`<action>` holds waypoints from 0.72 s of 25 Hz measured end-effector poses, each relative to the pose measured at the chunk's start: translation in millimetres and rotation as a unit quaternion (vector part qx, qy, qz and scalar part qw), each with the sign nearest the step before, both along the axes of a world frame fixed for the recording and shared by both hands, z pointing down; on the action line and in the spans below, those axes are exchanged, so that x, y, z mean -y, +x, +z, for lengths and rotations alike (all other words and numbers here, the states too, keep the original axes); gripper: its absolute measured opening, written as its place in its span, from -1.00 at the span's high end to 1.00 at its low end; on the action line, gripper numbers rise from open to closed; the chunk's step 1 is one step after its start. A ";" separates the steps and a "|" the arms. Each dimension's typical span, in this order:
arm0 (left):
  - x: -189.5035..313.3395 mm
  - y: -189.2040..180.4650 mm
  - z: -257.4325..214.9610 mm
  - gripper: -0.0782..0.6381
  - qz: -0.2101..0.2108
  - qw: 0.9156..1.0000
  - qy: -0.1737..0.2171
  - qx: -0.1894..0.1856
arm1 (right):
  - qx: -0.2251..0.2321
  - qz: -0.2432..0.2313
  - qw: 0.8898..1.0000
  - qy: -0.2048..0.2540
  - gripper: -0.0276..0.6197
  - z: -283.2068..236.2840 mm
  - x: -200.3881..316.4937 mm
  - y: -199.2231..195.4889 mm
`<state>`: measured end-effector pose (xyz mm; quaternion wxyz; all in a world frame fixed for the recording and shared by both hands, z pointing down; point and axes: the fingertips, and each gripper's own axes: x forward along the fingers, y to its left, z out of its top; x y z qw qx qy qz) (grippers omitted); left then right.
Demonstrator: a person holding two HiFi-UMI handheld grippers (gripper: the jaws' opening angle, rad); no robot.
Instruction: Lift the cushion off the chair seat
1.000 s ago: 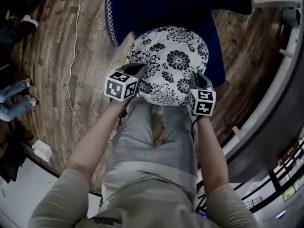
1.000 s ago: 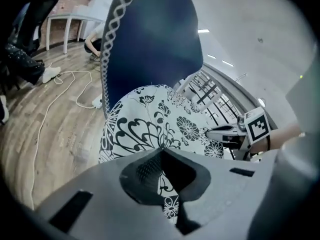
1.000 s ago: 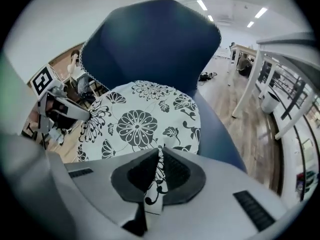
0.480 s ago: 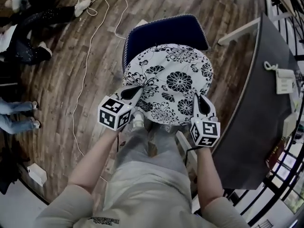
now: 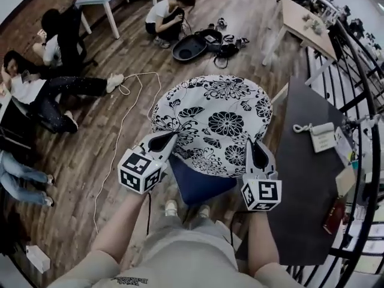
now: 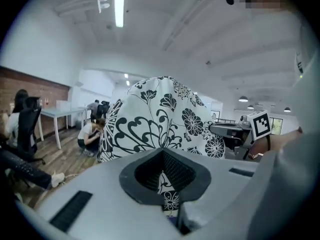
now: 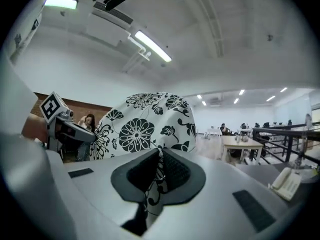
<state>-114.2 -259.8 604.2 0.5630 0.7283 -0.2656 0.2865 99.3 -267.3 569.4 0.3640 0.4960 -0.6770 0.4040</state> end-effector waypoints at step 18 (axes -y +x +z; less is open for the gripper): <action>89.5 -20.1 -111.3 0.77 -0.033 0.980 0.197 0.007 | 0.039 -0.037 0.982 0.179 0.85 -125.1 89.2 -34.9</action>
